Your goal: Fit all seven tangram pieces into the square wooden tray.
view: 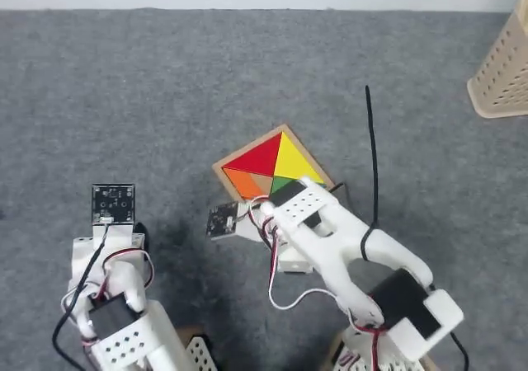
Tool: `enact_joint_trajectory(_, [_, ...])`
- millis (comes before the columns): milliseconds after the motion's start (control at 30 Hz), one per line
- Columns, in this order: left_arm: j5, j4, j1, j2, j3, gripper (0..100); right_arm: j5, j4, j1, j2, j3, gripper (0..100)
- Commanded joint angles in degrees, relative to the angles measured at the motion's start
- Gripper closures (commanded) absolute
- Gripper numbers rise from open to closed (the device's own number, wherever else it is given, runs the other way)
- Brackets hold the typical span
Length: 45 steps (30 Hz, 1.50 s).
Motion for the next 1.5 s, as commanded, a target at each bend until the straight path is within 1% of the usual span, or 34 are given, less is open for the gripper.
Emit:
enact_joint_trajectory(0, [-0.53, -0.18, 0.26, -0.62, -0.31, 78, -4.13, 0.22, 2.77, 0.57, -2.20, 94.7])
enact_joint_trajectory(133, [-0.53, -0.18, 0.26, -0.62, -0.31, 78, -8.35, 0.22, 4.53, 0.66, -4.13, 98.7])
enact_joint_trajectory(233, [-0.53, -0.18, 0.26, -0.62, -0.31, 78, -10.55, 0.48, 4.70, 0.48, -5.19, 99.0])
enact_joint_trajectory(333, [-0.53, -0.18, 0.26, -0.62, -0.31, 78, -11.96, 3.74, 4.79, 0.40, -8.00, 99.0])
enact_joint_trajectory(567, [-0.53, -0.18, 0.26, -0.62, -0.31, 78, -12.04, 11.74, 4.44, 0.40, -20.48, 99.0])
enact_joint_trajectory(767, [-0.53, -0.18, 0.35, -0.62, -0.31, 78, -11.69, 11.82, 1.80, 2.07, -29.89, 99.0])
enact_joint_trajectory(900, [-0.53, -0.09, 0.35, -0.62, -0.31, 78, -11.60, 11.65, -0.66, 8.13, -35.25, 98.9])
enact_joint_trajectory(1067, [-0.53, 0.00, 0.35, -0.62, -0.31, 78, -11.87, 12.53, -0.40, 18.15, -44.40, 98.9])
enact_joint_trajectory(1167, [-0.53, 0.00, 0.35, -0.62, -0.31, 78, -11.69, 14.46, 0.48, 21.49, -46.68, 98.6])
enact_joint_trajectory(1300, [-0.53, 0.09, 0.35, -0.62, -0.31, 78, -11.87, 14.64, 1.89, 22.46, -46.86, 98.3])
enact_joint_trajectory(1467, [-0.53, 0.00, 0.35, -0.62, -0.31, 78, -11.60, 14.73, 1.89, 22.73, -46.77, 90.6])
